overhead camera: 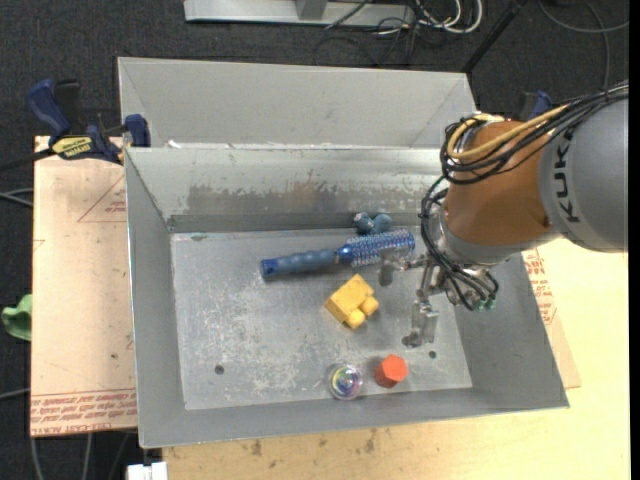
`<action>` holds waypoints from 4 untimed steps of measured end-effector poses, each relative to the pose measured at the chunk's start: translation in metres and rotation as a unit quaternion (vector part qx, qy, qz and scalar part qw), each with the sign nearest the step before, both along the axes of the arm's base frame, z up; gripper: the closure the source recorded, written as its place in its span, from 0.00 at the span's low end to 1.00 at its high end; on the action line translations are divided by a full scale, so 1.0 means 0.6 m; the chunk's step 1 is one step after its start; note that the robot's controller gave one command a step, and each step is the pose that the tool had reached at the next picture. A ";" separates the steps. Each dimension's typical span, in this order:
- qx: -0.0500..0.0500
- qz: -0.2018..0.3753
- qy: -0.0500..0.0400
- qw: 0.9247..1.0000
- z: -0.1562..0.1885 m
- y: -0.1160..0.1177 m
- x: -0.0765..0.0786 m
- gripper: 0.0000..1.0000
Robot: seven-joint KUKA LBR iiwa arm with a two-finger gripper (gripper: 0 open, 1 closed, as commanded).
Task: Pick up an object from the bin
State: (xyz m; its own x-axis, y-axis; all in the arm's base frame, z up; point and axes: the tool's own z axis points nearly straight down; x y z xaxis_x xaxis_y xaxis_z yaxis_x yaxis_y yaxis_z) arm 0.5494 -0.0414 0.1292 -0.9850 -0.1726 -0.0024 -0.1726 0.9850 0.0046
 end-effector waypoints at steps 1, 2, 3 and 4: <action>-0.001 0.025 -0.001 1.000 -0.081 0.086 0.036 0.00; -0.002 0.023 -0.003 1.000 -0.072 0.080 0.038 1.00; -0.002 0.000 -0.006 1.000 0.174 0.087 0.058 1.00; -0.002 0.001 -0.001 1.000 0.166 0.087 0.055 0.00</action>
Offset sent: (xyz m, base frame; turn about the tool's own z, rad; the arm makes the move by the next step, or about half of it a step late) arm 0.0201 0.0471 -0.0466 -0.0439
